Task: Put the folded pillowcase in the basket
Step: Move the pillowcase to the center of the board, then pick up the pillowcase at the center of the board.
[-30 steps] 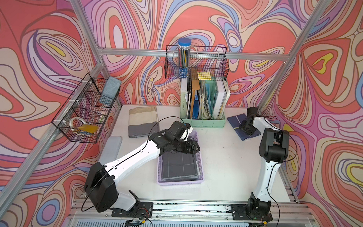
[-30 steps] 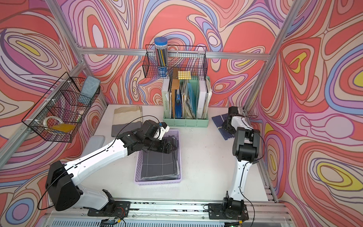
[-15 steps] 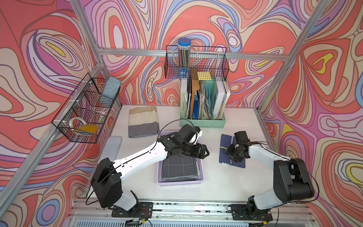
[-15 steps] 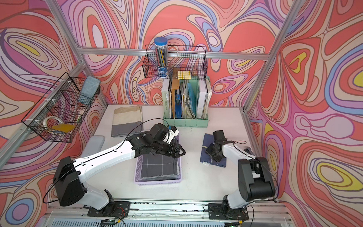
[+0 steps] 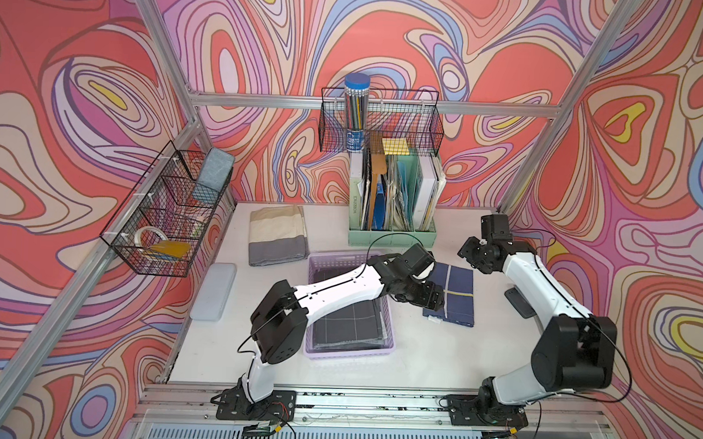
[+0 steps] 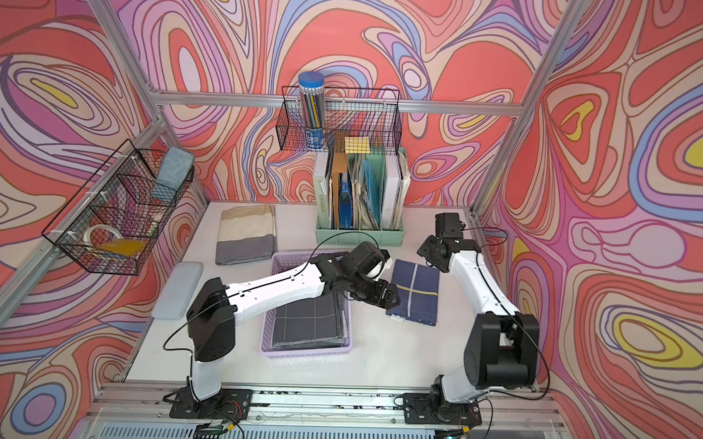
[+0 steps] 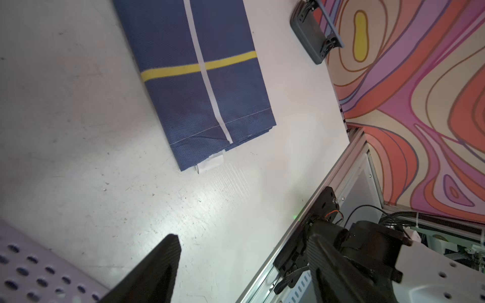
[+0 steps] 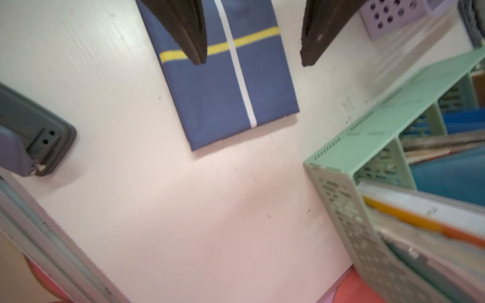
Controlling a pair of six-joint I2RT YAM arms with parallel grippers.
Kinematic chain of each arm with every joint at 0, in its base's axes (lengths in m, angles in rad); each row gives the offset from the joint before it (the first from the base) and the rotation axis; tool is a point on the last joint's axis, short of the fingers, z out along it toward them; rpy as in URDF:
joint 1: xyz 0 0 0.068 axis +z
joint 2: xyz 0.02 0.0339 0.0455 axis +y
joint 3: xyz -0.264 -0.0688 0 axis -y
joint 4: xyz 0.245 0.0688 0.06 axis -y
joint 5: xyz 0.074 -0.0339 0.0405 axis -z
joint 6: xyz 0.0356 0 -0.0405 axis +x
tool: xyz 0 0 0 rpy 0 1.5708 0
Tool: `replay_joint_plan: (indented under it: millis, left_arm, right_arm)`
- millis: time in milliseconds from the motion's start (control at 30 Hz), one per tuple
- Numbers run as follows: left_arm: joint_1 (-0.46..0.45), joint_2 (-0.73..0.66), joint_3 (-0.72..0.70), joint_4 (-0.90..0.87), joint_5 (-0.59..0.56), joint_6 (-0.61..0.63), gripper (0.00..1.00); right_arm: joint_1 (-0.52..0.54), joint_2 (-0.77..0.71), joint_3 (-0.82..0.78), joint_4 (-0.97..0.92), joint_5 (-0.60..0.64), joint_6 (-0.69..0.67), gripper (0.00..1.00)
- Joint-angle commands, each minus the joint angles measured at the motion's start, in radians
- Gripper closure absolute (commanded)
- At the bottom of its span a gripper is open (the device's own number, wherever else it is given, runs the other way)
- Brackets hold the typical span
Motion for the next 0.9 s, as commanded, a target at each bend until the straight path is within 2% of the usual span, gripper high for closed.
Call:
replay_joint_plan:
  millis: [0, 67, 167, 400, 600, 867]
  left_arm:
    - [-0.009, 0.110, 0.109, -0.150, -0.056, -0.032, 0.17]
    - [-0.013, 0.155, 0.145, -0.174, -0.080, -0.053, 0.17]
    - [-0.012, 0.224, 0.221, -0.226, -0.110, -0.064, 0.15]
    - [-0.010, 0.375, 0.383, -0.296, -0.122, -0.086, 0.14]
    - [-0.009, 0.457, 0.459, -0.347, -0.137, -0.116, 0.15]
    - [0.027, 0.538, 0.524, -0.364, -0.074, -0.116, 0.19]
  right_arm:
    - [-0.055, 0.147, 0.100, -0.075, -0.036, -0.191, 0.36]
    - [-0.055, 0.228, 0.156, -0.122, -0.023, -0.235, 0.36]
    - [-0.061, 0.270, 0.165, -0.123, -0.004, -0.279, 0.34]
    - [-0.097, 0.437, 0.262, -0.189, -0.092, -0.360, 0.32]
    - [-0.113, 0.444, 0.245, -0.197, -0.049, -0.371, 0.31]
    - [-0.117, 0.492, 0.241, -0.217, -0.151, -0.372, 0.34]
